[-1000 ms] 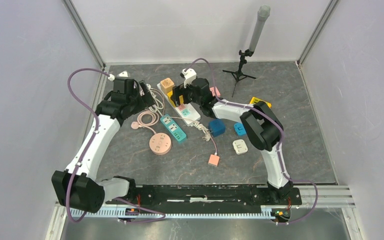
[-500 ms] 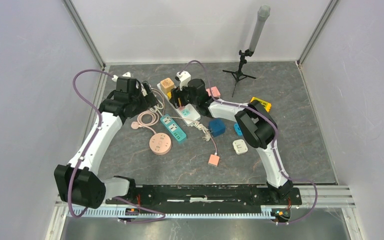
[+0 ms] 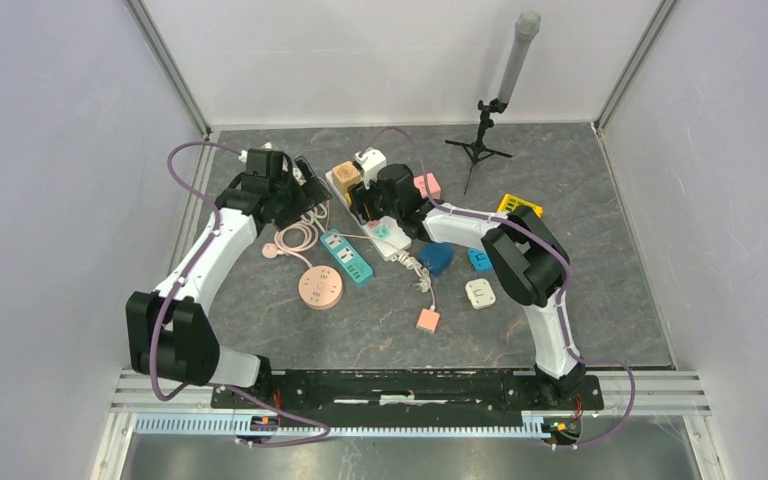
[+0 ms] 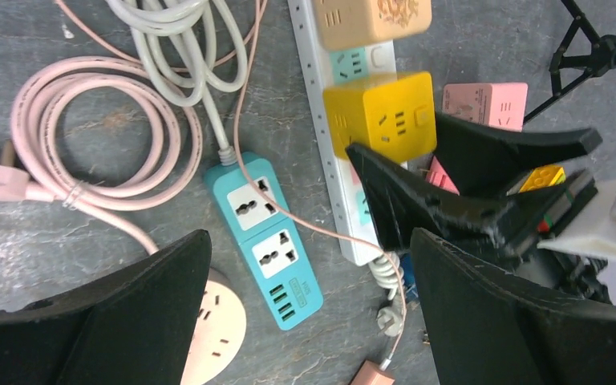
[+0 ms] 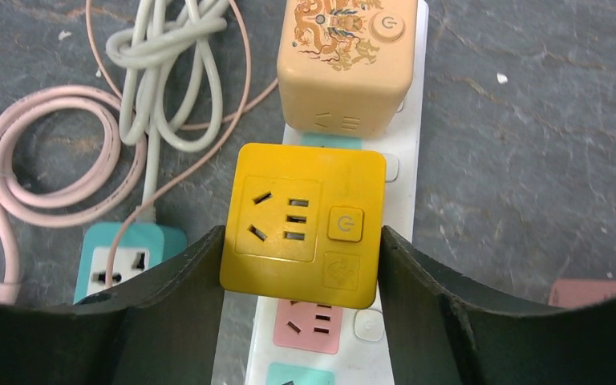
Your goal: Pull the plug off the socket
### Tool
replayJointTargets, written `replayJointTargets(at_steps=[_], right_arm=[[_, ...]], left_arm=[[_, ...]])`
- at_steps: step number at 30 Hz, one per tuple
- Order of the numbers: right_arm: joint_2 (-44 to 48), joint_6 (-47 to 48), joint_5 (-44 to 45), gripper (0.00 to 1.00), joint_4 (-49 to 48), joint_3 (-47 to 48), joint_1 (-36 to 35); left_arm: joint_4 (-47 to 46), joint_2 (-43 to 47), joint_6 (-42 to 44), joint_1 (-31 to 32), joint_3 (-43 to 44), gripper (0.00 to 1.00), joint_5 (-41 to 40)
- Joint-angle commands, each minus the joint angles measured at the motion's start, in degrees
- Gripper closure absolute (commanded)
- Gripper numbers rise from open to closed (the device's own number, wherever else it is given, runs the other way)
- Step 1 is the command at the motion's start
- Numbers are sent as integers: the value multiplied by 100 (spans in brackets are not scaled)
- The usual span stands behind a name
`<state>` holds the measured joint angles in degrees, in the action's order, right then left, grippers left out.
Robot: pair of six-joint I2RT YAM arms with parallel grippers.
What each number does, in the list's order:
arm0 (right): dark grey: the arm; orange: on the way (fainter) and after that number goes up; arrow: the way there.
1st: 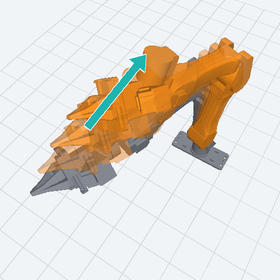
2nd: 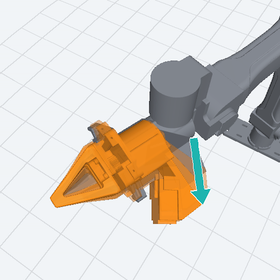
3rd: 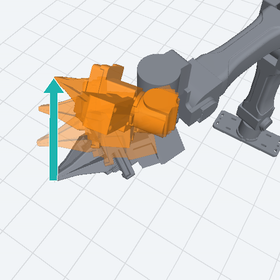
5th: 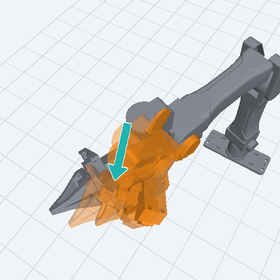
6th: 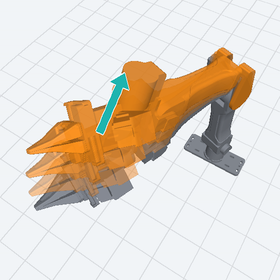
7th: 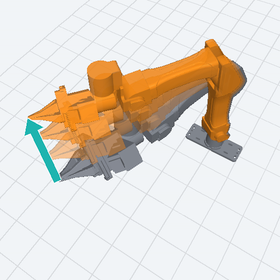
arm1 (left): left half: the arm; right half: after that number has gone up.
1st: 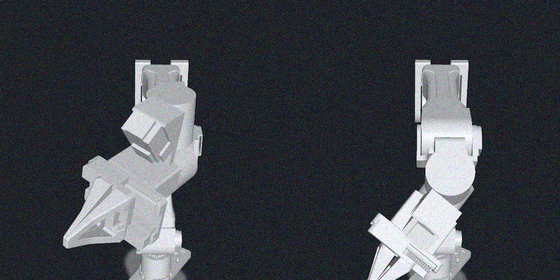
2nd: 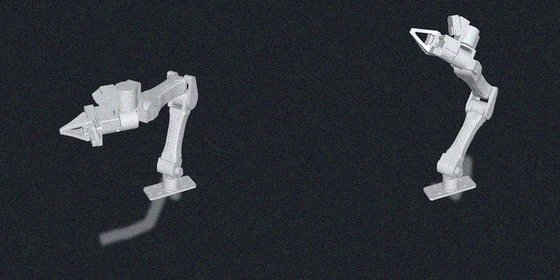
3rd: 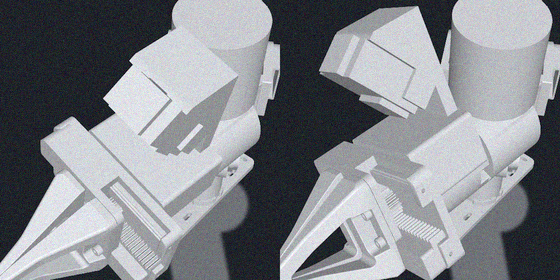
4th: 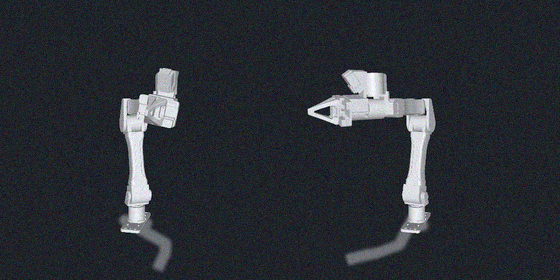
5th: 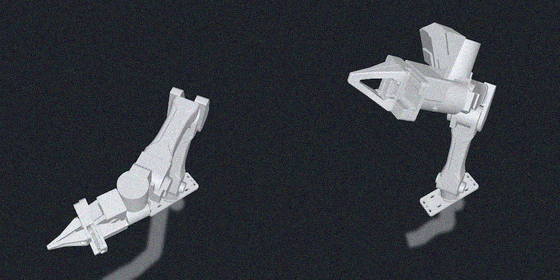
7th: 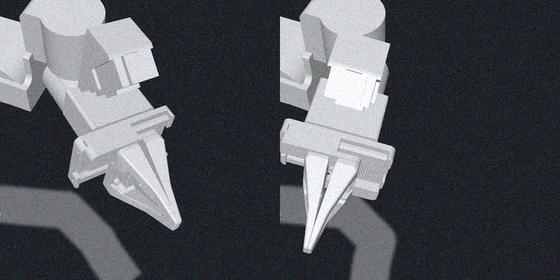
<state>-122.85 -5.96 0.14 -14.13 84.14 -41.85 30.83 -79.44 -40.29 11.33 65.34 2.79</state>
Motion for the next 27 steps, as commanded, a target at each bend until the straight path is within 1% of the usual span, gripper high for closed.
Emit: replayJointTargets(at_steps=[1,3,4,6,9,15,18,20,23,25,27], right_arm=[[561,57,1,55,275,-430,18],[580,-29,3,45,236,-520,18],[551,-53,3,37,266,-494,19],[471,-57,17,27,341,-404,19],[371,-45,61,21,374,-277,23],[361,-56,67,21,258,-279,23],[384,-57,70,23,218,-299,27],[384,-60,53,25,204,-302,33],[391,-61,18,28,195,-293,40],[381,-42,13,30,206,-277,36],[369,-40,4,32,209,-258,36]], left_arm=[[-570,-252,-429,-19,126,0,272],[-717,-407,-500,-17,141,0,337],[-821,-518,-526,-16,152,1,401],[-1010,-767,-532,-17,218,4,607],[-1182,-1194,-537,-17,440,6,741],[-1903,-2083,-760,-17,960,5,821],[-2083,-2594,-897,-17,1340,6,794],[-2165,-2915,-951,-17,1566,11,803],[-2198,-3259,-935,-10,1757,22,834],[-2054,-3379,-849,-17,1742,29,707],[-1952,-3376,-784,-17,1485,34,523]])
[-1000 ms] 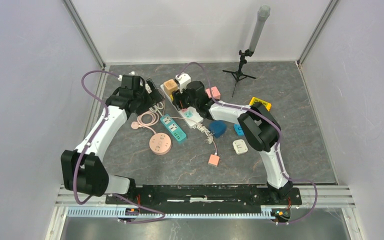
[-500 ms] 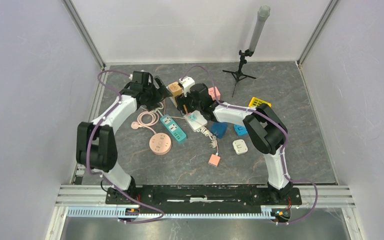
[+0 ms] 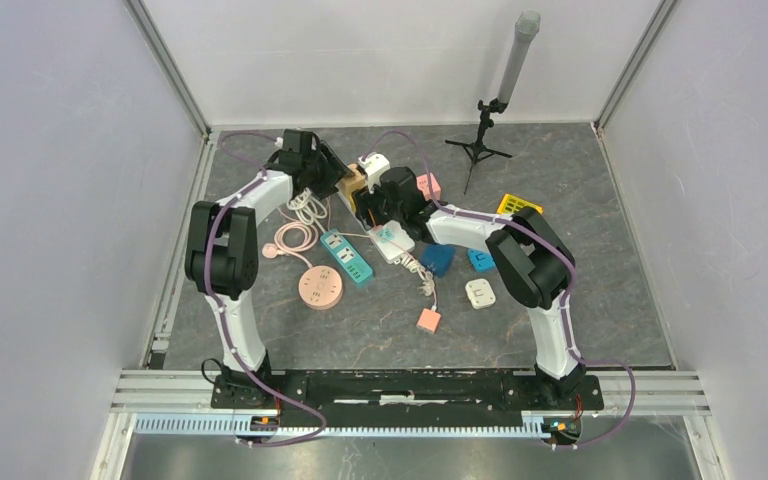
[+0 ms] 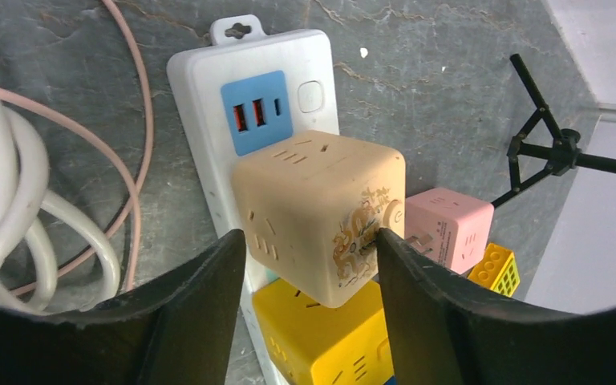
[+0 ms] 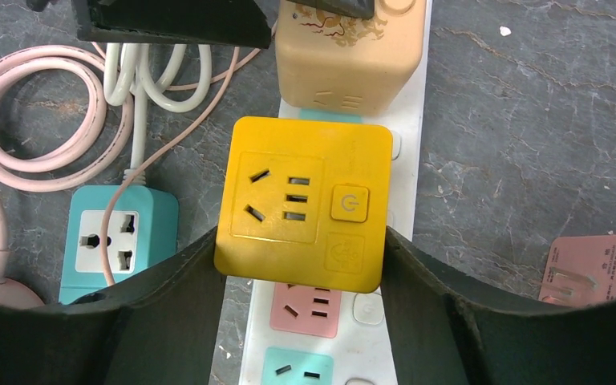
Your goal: Pull the plug off the socket
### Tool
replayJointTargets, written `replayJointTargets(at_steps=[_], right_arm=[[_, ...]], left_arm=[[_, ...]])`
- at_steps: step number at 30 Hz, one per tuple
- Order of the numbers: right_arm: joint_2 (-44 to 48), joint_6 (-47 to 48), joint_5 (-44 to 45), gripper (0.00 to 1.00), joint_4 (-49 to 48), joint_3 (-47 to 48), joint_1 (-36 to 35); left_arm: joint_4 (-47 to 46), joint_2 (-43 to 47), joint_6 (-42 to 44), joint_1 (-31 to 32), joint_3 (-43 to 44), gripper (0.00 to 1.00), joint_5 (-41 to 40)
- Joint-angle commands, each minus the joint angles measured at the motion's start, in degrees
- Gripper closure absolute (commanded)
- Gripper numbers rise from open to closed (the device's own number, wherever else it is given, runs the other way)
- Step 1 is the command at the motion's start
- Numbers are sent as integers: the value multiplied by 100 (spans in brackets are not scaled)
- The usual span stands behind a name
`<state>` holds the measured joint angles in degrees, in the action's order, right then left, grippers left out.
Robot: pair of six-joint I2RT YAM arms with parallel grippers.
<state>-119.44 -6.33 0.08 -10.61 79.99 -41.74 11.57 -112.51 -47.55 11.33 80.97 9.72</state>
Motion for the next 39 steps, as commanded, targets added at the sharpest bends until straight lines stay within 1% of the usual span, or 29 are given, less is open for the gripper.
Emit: replayJointTargets(at_steps=[1,3,5,8,11,16,18,20,21,24,27,33,36,39], right_arm=[[14,0,14,32,-143,165,26],[-19,-3,20,33,-128,199,27],[-86,-19,20,33,-87,268,30],[-226,-50,9,34,36,439,25],[-348,-47,10,33,186,579,21],[-486,-49,8,32,310,727,5],[-534,-66,10,38,381,798,-10],[-535,-112,10,47,376,791,-27],[-531,-132,-136,53,361,786,-27],[-526,-214,-200,63,332,776,-23],[-442,-238,-179,67,288,705,-23],[-114,-95,-113,73,307,374,-27],[189,9,-162,76,232,-36,-26],[428,55,-185,80,174,-387,-27]], left_arm=[[-83,-49,-28,-17,-252,38,-228],[-120,-46,-9,-16,-614,44,-301],[-156,-122,-4,-16,-969,47,-329],[-123,-306,-28,-17,-1240,55,-433],[55,-403,-24,-25,-1386,58,-600],[211,-288,-27,-26,-1465,62,-664],[309,-284,3,-26,-1467,67,-626],[302,-252,35,-9,-1525,73,-620],[302,-236,37,-8,-1546,75,-612],[315,-221,27,-8,-1545,81,-613],[419,-190,102,37,-1388,84,-608],[1052,65,350,290,-976,84,-1111],[1112,207,323,312,-1195,84,-1157],[994,323,253,329,-1593,84,-1115]])
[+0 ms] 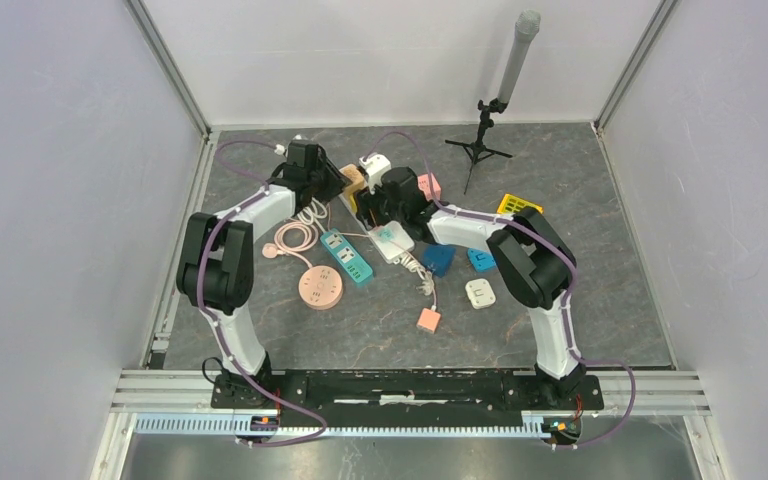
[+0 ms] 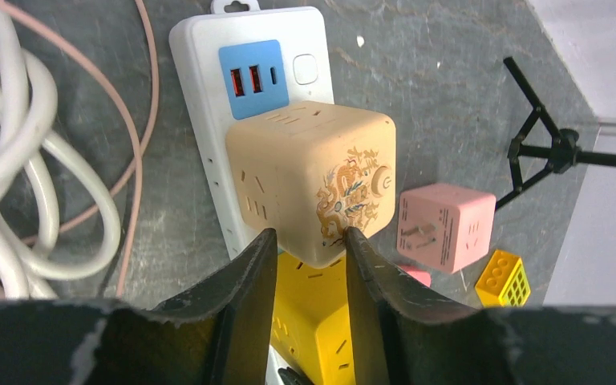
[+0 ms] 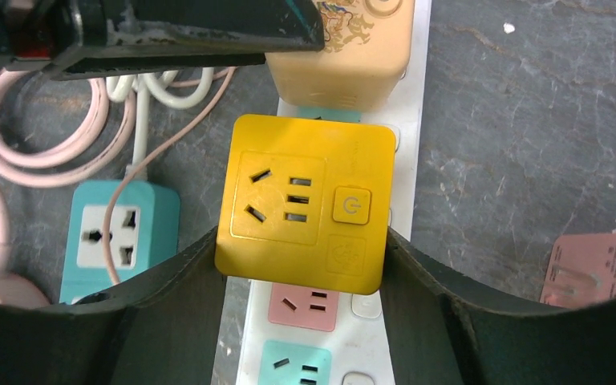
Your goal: Pull the plug off the socket
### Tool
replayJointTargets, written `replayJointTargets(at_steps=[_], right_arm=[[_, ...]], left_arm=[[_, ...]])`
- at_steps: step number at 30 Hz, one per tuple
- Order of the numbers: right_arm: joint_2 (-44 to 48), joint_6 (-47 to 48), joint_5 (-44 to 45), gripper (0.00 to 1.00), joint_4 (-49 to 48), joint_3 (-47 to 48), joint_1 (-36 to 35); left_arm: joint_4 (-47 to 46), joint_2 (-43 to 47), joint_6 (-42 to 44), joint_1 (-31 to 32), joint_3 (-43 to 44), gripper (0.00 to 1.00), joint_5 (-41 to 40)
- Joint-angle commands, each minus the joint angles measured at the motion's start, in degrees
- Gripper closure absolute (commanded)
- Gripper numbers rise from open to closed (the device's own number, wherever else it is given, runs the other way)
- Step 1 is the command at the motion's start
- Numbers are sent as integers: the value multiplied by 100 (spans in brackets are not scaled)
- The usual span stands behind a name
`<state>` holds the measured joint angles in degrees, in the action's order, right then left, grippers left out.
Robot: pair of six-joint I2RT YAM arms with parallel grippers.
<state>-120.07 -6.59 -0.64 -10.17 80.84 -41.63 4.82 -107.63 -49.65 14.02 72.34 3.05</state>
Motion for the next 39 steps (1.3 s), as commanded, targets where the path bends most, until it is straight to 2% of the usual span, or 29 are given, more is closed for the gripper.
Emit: replayJointTargets(at_steps=[1,3,7,9,12,15,17,23,24,26,27,30,32,34,36,38,39], right_arm=[[554,87,-96,80,80,-587,-36],[648,47,-77,81,-37,-704,-39],[489,36,-41,79,76,-343,-38],[421,6,20,71,59,-165,-38],[292,-35,223,53,25,88,-39],[110,-82,164,42,-55,348,-38],[-22,-111,95,39,-107,513,-38],[-308,-128,176,39,68,881,-35],[-312,-101,255,37,77,876,-38],[-280,-53,435,21,101,863,-37],[-250,-23,503,17,74,845,-38],[-316,80,519,12,42,947,-36],[-457,79,468,14,101,1120,-35],[-586,83,321,24,151,1274,-38],[-618,83,239,42,162,1299,-38],[-510,34,208,65,13,1132,-39],[-375,8,170,73,-138,950,-39]], left_arm=[[1626,-148,448,58,-827,84,-442],[1643,-174,439,57,-905,84,-508],[1681,-349,391,-29,-719,84,-334],[1728,-430,364,-132,-619,84,-154],[1675,-475,317,-338,-607,84,75],[1698,-490,296,-409,-562,84,149],[1773,-542,337,-409,-481,83,179],[1724,-578,164,-438,-589,84,344],[1711,-598,143,-468,-593,84,400],[1682,-626,106,-512,-589,84,505],[1680,-627,98,-514,-589,84,523],[1680,-627,87,-532,-572,84,559],[1680,-617,79,-540,-554,84,590],[1672,-614,62,-549,-537,84,632],[1671,-617,60,-558,-521,84,670],[1675,-618,56,-567,-502,84,678],[1680,-619,52,-576,-501,84,692]])
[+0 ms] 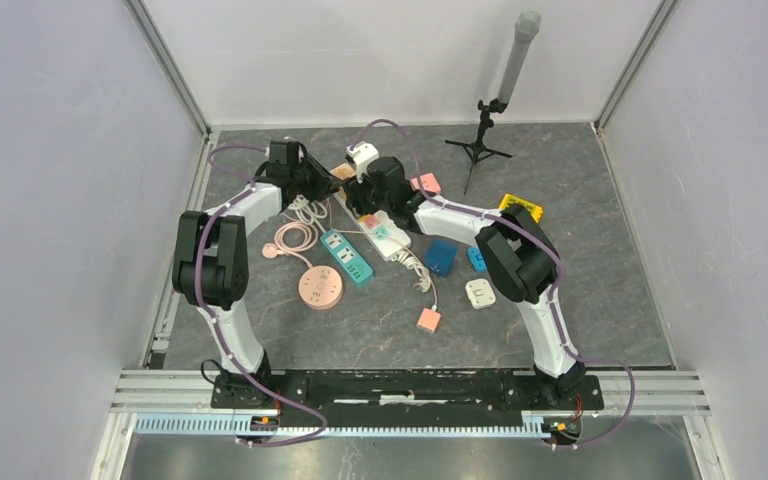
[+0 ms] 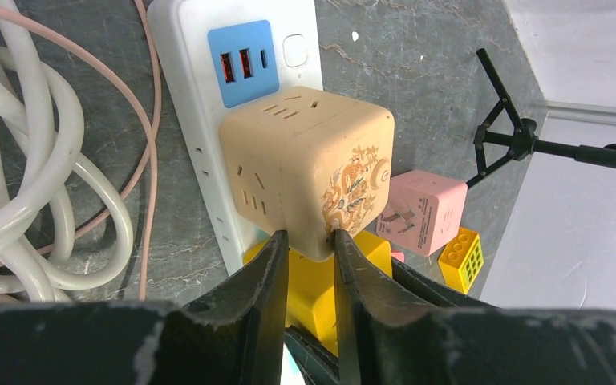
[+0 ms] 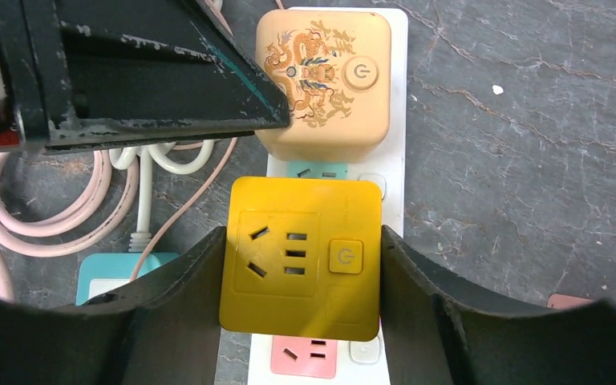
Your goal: Pull the plug off the socket
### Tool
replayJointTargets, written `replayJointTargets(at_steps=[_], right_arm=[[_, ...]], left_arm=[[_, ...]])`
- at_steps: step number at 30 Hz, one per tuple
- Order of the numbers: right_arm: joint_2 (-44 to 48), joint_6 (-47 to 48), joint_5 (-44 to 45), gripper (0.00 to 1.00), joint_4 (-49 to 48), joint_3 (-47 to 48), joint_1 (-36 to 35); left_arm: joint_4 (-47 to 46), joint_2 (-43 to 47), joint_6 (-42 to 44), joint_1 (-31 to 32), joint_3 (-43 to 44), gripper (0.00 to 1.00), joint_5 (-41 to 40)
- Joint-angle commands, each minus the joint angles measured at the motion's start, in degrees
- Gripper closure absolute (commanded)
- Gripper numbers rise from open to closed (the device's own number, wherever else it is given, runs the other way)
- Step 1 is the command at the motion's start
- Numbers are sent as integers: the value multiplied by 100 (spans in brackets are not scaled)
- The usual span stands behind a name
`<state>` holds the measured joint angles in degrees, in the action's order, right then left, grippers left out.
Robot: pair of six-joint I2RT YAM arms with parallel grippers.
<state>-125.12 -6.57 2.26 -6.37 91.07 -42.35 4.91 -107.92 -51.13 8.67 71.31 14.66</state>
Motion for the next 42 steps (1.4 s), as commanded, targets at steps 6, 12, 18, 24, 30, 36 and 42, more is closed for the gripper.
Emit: replayJointTargets(at_steps=[6,12,18,24,30,36,42], right_arm=[[972,-416,-282,100,-1461,-927,102],[1000,-327,-627,100,-1519,-756,60],[996,99,-263,100,-1361,-842,-138],[1537,116,118,100,-1338,-1034,-82],[2541,-311,511,100,-1130,-1803,393],[3423,-755,675,100,-700,-2956,1214],[3760,-910,280,98,-463,-3801,1933]], left_arm=[[1666,-590,224,-42,-369,84,-533],[1680,-615,235,-47,-354,84,-513],[1689,-616,278,-45,-356,84,-500],[1689,-549,321,-47,-279,84,-405],[1636,-277,478,-46,47,74,-56],[1744,-60,764,-40,766,50,328],[1824,491,918,-40,1006,29,276]])
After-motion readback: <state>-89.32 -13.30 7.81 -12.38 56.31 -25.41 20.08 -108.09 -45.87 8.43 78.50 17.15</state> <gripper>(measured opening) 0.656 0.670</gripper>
